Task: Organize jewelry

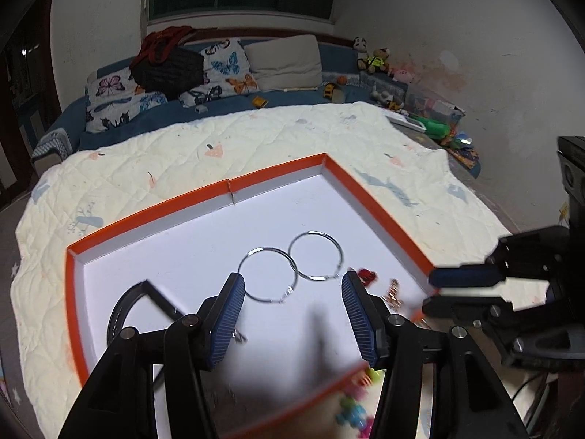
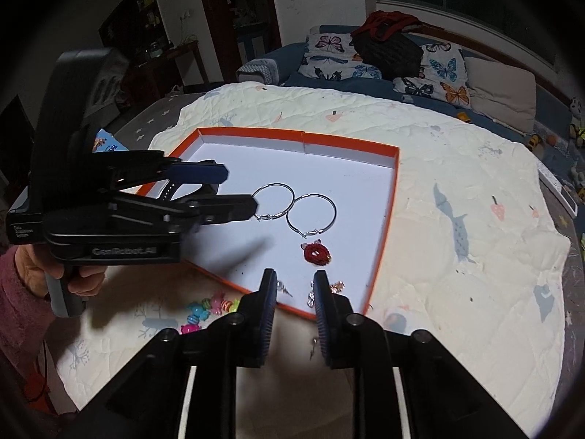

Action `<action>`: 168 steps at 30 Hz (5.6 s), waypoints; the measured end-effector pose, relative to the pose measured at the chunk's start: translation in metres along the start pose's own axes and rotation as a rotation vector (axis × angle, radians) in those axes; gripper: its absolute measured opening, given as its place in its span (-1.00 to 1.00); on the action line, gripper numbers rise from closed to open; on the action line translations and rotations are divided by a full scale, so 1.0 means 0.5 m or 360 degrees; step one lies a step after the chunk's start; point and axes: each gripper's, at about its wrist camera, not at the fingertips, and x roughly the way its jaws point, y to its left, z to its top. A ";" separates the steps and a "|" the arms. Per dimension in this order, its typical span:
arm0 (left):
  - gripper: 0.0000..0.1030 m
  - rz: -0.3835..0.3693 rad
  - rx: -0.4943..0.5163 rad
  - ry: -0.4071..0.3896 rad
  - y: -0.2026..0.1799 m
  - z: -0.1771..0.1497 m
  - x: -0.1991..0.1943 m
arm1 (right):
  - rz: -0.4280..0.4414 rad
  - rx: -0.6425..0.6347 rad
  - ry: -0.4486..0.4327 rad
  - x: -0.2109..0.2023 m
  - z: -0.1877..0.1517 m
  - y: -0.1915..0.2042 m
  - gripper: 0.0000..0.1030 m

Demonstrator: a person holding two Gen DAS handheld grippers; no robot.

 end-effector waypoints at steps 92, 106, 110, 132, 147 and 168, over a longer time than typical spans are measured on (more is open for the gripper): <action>-0.58 -0.0004 0.0023 -0.0310 -0.017 0.006 -0.212 | -0.0046 -0.0034 -0.0082 0.013 0.012 0.018 -0.82; -0.58 -0.0044 -0.0006 -0.0139 0.001 0.011 -0.090 | -0.0041 -0.0023 0.0038 0.068 0.001 0.003 -0.81; -0.58 -0.0064 0.0003 -0.0093 -0.003 0.007 -0.060 | -0.0033 -0.0011 0.0046 0.067 -0.003 0.000 -0.81; -0.27 -0.0047 -0.0110 0.0078 0.062 -0.019 0.042 | -0.0028 0.0048 0.0043 0.057 -0.006 -0.007 -0.81; 0.33 0.0089 -0.0072 -0.0050 0.009 -0.078 -0.069 | -0.0112 0.0055 -0.0038 0.007 -0.021 0.020 -0.37; 1.00 0.0378 -0.0242 -0.0244 -0.019 -0.205 -0.266 | -0.0259 0.0060 -0.0079 -0.033 -0.090 0.102 -0.08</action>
